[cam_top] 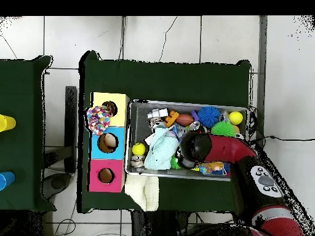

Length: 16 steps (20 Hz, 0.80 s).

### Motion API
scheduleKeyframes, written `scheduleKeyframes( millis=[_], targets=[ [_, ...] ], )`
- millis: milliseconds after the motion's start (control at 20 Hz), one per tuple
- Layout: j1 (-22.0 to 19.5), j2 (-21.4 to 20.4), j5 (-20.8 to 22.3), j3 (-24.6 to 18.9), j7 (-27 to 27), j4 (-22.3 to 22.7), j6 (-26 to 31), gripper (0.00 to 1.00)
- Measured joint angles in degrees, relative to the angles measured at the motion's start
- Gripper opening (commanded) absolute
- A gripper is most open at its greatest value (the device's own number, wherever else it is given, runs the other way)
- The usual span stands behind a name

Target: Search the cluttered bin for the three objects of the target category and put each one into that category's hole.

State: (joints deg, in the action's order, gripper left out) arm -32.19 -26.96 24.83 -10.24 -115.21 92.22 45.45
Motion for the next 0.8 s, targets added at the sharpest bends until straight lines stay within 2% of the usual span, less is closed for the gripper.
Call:
scheduleKeyframes(
  millis=[800],
  targets=[
    [3.14, 2.25, -0.03, 2.11, 0.00, -1.08, -3.62, 1.00]
  ],
)
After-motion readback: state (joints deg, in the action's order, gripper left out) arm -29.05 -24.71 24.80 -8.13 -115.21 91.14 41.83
